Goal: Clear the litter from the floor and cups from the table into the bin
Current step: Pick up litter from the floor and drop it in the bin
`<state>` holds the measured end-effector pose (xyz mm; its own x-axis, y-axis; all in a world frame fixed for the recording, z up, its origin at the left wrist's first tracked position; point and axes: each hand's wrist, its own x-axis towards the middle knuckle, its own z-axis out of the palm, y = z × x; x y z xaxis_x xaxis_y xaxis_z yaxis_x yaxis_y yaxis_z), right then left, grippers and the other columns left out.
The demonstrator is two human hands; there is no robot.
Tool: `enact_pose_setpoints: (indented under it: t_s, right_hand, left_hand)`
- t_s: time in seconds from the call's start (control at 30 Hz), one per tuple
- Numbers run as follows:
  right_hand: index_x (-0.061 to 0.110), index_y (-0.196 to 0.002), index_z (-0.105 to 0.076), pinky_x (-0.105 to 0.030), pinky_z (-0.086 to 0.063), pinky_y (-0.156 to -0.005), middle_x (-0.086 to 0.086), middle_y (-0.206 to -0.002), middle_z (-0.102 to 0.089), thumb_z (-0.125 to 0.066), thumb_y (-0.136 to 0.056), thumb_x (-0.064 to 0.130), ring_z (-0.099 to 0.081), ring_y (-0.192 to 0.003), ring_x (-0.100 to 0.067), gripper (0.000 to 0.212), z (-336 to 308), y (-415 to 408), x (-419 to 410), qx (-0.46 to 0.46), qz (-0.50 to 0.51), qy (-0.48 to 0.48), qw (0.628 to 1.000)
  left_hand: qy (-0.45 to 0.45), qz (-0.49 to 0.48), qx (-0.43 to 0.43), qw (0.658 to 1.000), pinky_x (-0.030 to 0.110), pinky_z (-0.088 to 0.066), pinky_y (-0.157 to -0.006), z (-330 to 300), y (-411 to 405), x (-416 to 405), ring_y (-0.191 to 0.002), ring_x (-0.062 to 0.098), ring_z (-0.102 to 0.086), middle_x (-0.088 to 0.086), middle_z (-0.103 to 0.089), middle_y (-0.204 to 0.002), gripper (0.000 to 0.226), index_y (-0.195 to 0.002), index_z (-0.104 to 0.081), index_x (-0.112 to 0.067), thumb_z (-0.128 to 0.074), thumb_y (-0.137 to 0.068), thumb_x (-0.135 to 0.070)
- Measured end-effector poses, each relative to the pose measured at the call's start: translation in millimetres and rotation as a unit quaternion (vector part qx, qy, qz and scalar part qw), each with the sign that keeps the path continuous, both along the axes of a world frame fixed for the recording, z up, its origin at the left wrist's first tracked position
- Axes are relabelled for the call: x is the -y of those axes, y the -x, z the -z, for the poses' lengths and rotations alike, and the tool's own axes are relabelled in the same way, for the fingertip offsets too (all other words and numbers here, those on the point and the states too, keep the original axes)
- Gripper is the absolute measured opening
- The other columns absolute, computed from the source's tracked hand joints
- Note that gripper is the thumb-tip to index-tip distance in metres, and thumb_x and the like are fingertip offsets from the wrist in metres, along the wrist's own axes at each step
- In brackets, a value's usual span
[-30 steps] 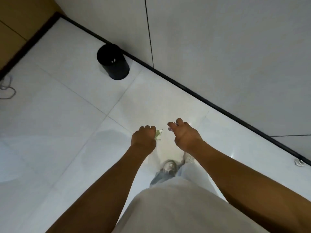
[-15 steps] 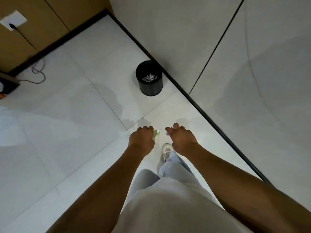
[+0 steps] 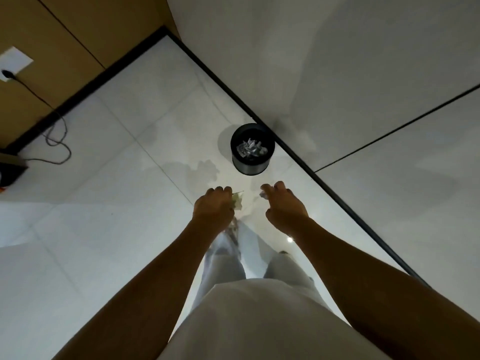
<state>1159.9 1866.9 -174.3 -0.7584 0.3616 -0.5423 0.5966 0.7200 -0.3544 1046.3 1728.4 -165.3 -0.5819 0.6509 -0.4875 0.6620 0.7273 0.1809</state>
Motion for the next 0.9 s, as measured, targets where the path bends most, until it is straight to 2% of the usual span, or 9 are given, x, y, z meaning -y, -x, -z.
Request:
enact_pose_setpoints:
  t_s: [0.27, 0.4, 0.47, 0.63, 0.8, 0.9]
  right_hand:
    - [0.022, -0.135, -0.041, -0.038, -0.053, -0.088, -0.007, -0.128, -0.043, -0.053, -0.085, 0.002, -0.053, -0.112, -0.026, 0.055, 14.8, 80.4, -19.9, 0.013, 0.063, 0.045, 0.997]
    - [0.023, -0.136, -0.039, -0.037, -0.053, -0.087, -0.008, -0.126, -0.044, -0.056, -0.087, 0.005, -0.055, -0.108, -0.026, 0.055, 36.9, 111.9, -50.6, 0.005, 0.071, 0.04, 0.997]
    - [0.021, -0.134, -0.041, -0.035, -0.053, -0.085, -0.01, -0.126, -0.045, -0.057, -0.087, 0.004, -0.056, -0.106, -0.026, 0.053, 51.4, 129.0, -67.9, -0.001, 0.071, 0.037, 0.997]
    - [0.018, -0.137, -0.039, -0.041, -0.054, -0.088, -0.016, -0.132, -0.04, -0.06, -0.087, 0.009, -0.055, -0.111, -0.032, 0.055, 100.6, 179.7, -106.6, 0.019, 0.081, 0.026, 0.996]
    - [0.019, -0.144, -0.028, -0.043, -0.052, -0.087, -0.016, -0.138, -0.035, -0.06, -0.087, 0.01, -0.05, -0.118, -0.035, 0.066, 161.1, 226.8, -127.8, 0.014, 0.115, 0.033, 0.993]
    - [0.02, -0.148, -0.022, -0.042, -0.048, -0.092, -0.016, -0.145, -0.029, -0.061, -0.089, 0.017, -0.043, -0.125, -0.036, 0.07, 193.8, 240.7, -132.1, 0.043, 0.107, 0.024, 0.993]
  left_hand:
    - [0.022, 0.021, 0.031, 0.999, 0.033, -0.048, -0.074, 14.2, 94.2, -21.5, -0.096, 0.023, -0.058, 0.005, -0.059, -0.103, 0.023, -0.108, -0.05, -0.011, -0.054, -0.089, -0.023]
    - [0.026, 0.003, 0.043, 0.999, 0.03, -0.041, -0.07, 32.7, 123.2, -43.4, -0.098, 0.023, -0.056, 0.004, -0.058, -0.106, 0.025, -0.112, -0.049, -0.012, -0.053, -0.089, -0.023]
    - [0.026, -0.012, 0.04, 0.999, 0.029, -0.039, -0.068, 43.8, 136.6, -52.9, -0.097, 0.022, -0.056, 0.004, -0.058, -0.106, 0.025, -0.111, -0.049, -0.013, -0.053, -0.089, -0.024]
    - [0.031, -0.049, 0.054, 0.997, 0.028, -0.038, -0.066, 83.7, 164.7, -74.7, -0.094, 0.021, -0.055, 0.003, -0.058, -0.103, 0.023, -0.11, -0.049, -0.013, -0.053, -0.09, -0.024]
    - [0.025, -0.062, 0.079, 0.995, 0.026, -0.038, -0.068, 130.2, 186.6, -90.3, -0.092, 0.019, -0.055, 0.002, -0.058, -0.103, 0.027, -0.112, -0.05, -0.013, -0.054, -0.09, -0.028]
    - [0.027, -0.048, 0.089, 0.995, 0.025, -0.039, -0.068, 156.0, 199.4, -96.2, -0.089, 0.017, -0.054, 0.002, -0.059, -0.104, 0.028, -0.114, -0.05, -0.013, -0.054, -0.09, -0.028]
